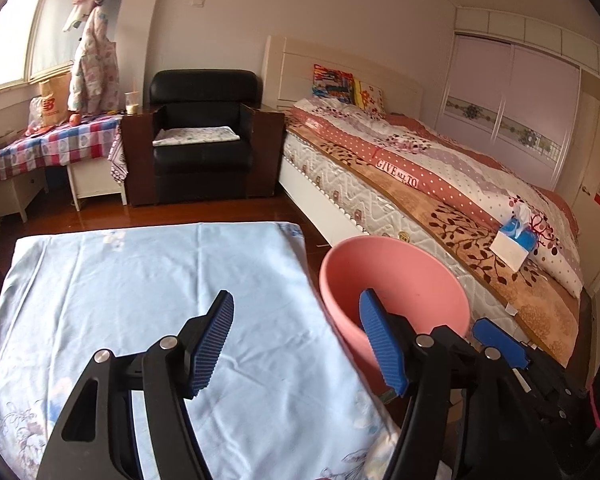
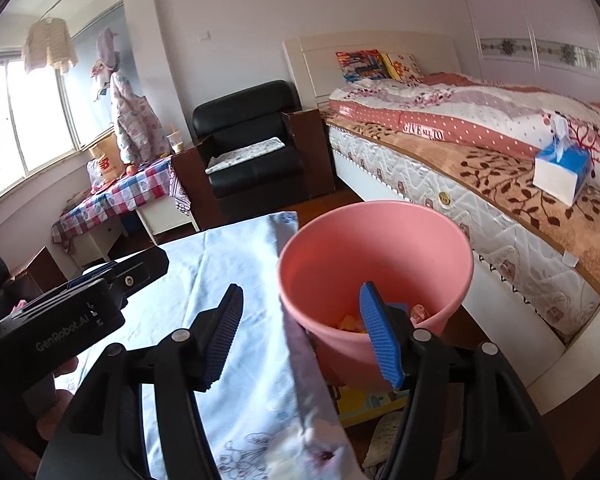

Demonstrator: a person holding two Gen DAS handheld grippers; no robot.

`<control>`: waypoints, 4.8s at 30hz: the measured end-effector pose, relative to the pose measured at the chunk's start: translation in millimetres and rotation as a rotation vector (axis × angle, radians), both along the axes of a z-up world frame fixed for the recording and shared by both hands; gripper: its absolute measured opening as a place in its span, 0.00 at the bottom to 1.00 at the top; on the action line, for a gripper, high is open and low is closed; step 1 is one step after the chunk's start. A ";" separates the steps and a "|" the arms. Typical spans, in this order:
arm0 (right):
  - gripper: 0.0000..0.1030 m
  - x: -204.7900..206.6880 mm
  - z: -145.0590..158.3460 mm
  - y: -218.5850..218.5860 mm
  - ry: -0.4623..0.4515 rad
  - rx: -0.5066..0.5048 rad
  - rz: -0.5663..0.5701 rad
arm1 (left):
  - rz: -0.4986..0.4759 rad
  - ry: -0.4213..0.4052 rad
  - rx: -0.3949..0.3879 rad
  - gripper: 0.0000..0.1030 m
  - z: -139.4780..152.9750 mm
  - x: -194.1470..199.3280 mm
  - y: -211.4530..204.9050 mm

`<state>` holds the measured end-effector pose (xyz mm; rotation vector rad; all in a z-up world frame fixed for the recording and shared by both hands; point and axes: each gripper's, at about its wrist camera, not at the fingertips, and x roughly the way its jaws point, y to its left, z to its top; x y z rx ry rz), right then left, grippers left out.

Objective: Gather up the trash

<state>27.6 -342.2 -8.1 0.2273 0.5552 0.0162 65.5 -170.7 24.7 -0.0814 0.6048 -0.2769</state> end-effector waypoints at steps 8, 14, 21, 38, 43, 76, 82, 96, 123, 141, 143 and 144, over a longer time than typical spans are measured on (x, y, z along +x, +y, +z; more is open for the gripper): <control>0.60 -12.1 10.2 26.1 -0.026 -0.031 0.021 | 0.040 -0.018 -0.008 0.63 5.7 -22.9 31.3; 0.60 -20.1 18.3 42.3 -0.048 -0.055 0.016 | 0.057 -0.028 -0.012 0.63 7.8 -35.0 47.1; 0.60 -26.8 23.8 54.0 -0.054 -0.077 0.019 | 0.074 -0.036 -0.015 0.63 9.1 -43.4 58.0; 0.60 -32.6 30.1 59.3 -0.062 -0.098 0.013 | 0.076 -0.044 -0.014 0.62 13.3 -51.4 63.2; 0.60 -34.8 31.1 58.1 -0.064 -0.103 0.010 | 0.078 -0.042 -0.010 0.62 14.5 -51.2 60.2; 0.60 -32.1 25.8 56.9 -0.050 -0.087 0.001 | 0.077 -0.035 -0.006 0.60 8.4 -52.9 58.4; 0.60 -31.8 25.7 57.1 -0.050 -0.086 0.001 | 0.077 -0.035 -0.007 0.60 8.6 -52.7 58.5; 0.60 -31.2 25.9 58.0 -0.049 -0.087 0.002 | 0.076 -0.033 -0.006 0.60 7.4 -52.7 57.9; 0.60 -29.8 24.2 59.3 -0.045 -0.088 0.002 | 0.075 -0.031 -0.003 0.59 3.2 -53.4 54.0; 0.60 -28.1 24.0 60.0 -0.041 -0.089 0.002 | 0.071 -0.015 -0.001 0.59 -5.0 -54.9 48.7; 0.60 -29.3 22.4 59.3 -0.040 -0.088 0.001 | 0.069 -0.010 -0.001 0.59 -8.1 -55.7 48.0; 0.60 -29.0 22.0 59.6 -0.040 -0.089 0.001 | 0.069 -0.012 0.000 0.59 -8.0 -55.7 48.1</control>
